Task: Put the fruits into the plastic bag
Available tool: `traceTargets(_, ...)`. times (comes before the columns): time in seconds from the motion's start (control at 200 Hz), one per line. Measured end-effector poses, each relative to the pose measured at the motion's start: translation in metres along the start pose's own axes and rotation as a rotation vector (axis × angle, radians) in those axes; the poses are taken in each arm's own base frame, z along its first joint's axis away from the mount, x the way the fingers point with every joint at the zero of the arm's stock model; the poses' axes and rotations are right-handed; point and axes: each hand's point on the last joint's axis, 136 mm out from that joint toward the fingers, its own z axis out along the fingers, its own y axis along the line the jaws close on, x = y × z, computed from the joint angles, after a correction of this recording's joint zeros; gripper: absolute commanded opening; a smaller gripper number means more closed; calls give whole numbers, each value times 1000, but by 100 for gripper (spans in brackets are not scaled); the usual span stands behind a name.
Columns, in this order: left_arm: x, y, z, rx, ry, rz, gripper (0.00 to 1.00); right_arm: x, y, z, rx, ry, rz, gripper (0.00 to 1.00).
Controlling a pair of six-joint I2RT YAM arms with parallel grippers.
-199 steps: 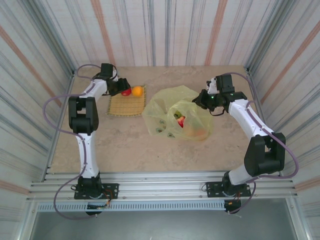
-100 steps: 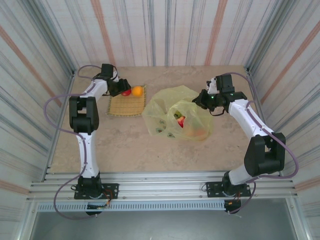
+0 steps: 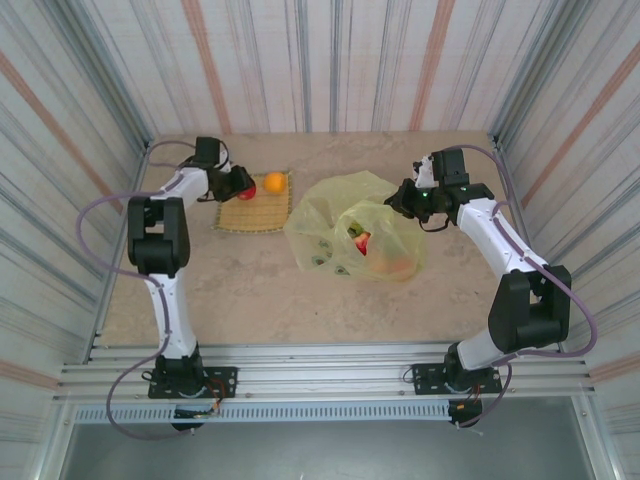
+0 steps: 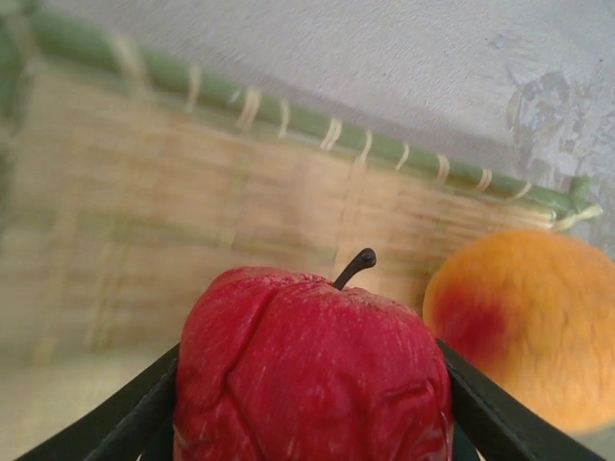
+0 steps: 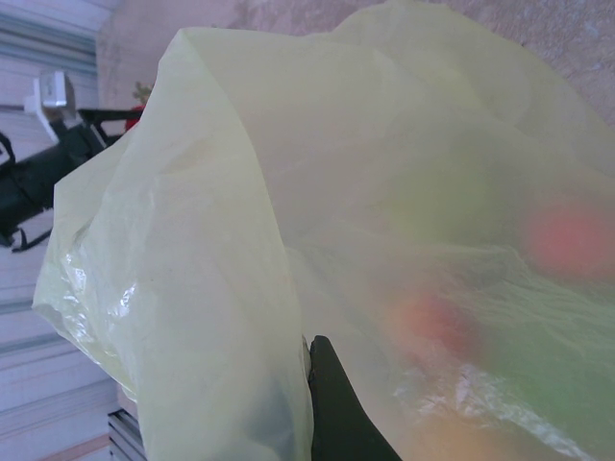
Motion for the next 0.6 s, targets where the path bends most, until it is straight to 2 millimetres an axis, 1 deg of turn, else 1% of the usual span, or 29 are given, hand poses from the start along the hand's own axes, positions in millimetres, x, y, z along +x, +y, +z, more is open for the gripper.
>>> traceTargets(0.05,7,-2,-14,16,-13,-29,56,0,0,0,0,0,0,0)
traceTargets(0.105,11,-11,-33,56,-42,-61,55,0,0,0,0,0,0,0)
traceTargets(0.281,25,-50,-108,233,-155,-138,54,0,0,0,0,0,0,0)
traceTargets(0.331,31,-61,-132,284,-186,-158,54,0,0,0,0,0,-1,0)
traceTargets(0.401,42,-74,-158,340,-217,-184,54,0,1,0,-1,1,-2,0)
traceTargets(0.451,50,-83,-173,375,-229,-200,55,0,3,0,-3,1,-6,0)
traceTargets(0.531,68,-106,-197,444,-232,-216,55,1,6,1,-8,4,-13,0)
traceTargets(0.601,85,-124,-213,496,-219,-224,55,3,9,3,-11,11,-20,0)
